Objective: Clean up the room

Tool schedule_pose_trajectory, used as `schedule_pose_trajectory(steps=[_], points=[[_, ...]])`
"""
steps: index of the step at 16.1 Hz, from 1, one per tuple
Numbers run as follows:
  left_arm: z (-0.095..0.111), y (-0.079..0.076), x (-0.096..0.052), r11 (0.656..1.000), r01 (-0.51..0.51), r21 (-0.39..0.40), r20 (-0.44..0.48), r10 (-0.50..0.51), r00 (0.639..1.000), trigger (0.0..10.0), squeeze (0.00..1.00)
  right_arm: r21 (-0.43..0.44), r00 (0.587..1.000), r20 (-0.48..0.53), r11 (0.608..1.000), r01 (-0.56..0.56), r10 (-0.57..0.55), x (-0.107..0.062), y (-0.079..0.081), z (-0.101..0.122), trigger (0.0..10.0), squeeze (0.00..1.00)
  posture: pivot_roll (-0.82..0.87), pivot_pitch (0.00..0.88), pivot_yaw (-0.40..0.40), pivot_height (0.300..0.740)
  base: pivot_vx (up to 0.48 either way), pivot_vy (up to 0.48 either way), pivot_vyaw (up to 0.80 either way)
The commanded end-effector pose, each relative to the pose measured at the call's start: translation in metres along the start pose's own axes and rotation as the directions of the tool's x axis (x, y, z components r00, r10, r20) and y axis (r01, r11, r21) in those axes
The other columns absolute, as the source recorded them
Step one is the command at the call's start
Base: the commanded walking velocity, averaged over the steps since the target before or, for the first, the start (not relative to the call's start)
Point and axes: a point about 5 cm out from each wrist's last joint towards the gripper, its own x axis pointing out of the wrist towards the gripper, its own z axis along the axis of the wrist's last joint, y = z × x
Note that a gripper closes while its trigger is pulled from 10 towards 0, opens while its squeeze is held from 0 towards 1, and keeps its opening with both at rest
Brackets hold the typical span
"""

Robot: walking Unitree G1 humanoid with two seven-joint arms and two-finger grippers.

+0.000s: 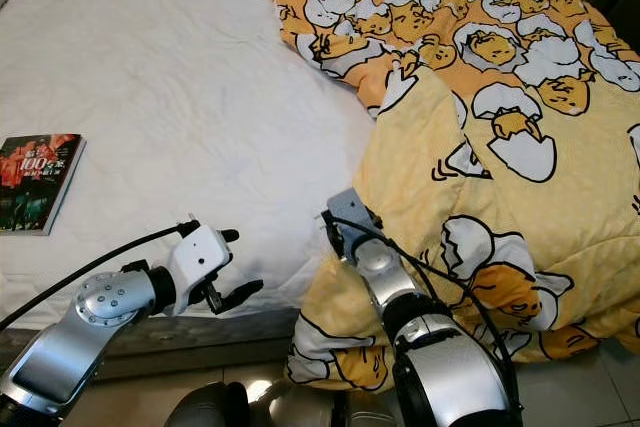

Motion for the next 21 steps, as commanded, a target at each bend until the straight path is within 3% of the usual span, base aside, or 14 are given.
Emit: schedule_pose_trajectory(steps=[1,2,3,4,11,15,19,21], points=[[0.001,0.000,0.000,1.000,0.007,0.013,0.001,-0.007,1.000,10.0,1.00,0.046,0.999,-0.048,0.999,-0.016,0.018,-0.001,0.003,-0.010,8.8,0.00,0.02,0.114,0.002,0.740,0.000,0.000,0.00],[0.000,0.001,-0.001,1.000,0.006,0.014,-0.003,-0.006,1.000,10.0,1.00,0.095,0.998,-0.054,0.995,-0.030,0.035,-0.001,0.004,-0.012,3.7,0.00,0.03,0.117,0.000,0.740,0.000,0.000,0.00],[-0.001,0.000,-0.001,1.000,0.004,0.014,-0.006,-0.004,1.000,10.0,1.00,0.117,0.997,-0.057,0.992,-0.038,0.045,-0.001,0.005,-0.012,2.3,0.00,0.03,0.117,0.000,0.740,0.000,0.000,0.00],[-0.002,0.000,-0.003,1.000,0.002,0.014,-0.012,-0.002,1.000,10.0,1.00,0.125,0.996,-0.072,0.991,-0.051,0.060,-0.002,0.006,-0.015,0.0,0.00,0.04,0.115,-0.003,0.740,0.000,0.000,0.00],[-0.001,0.003,-0.005,1.000,-0.003,0.018,-0.011,0.003,1.000,10.0,1.00,0.199,0.991,-0.136,0.980,0.019,0.008,-0.006,-0.016,-0.029,0.0,0.00,0.06,0.120,-0.009,0.740,0.000,0.000,0.00],[0.000,0.005,-0.004,1.000,-0.017,0.017,-0.005,0.017,1.000,10.0,1.00,0.218,0.994,-0.107,0.976,-0.009,0.033,-0.006,-0.022,-0.027,0.0,0.00,0.05,0.106,-0.017,0.740,0.000,0.000,0.00],[0.001,0.006,-0.002,0.999,-0.033,0.011,0.000,0.033,0.999,10.0,1.00,0.184,0.968,0.001,0.951,-0.247,0.251,-0.011,-0.027,-0.023,0.0,0.00,0.05,0.095,-0.029,0.740,0.000,0.000,0.00],[0.001,0.007,-0.003,0.999,-0.035,0.010,0.001,0.035,0.999,10.0,1.00,0.052,0.862,0.050,0.861,-0.507,0.504,-0.024,-0.025,-0.031,0.0,0.00,0.05,0.093,-0.028,0.740,0.000,0.000,0.00]])
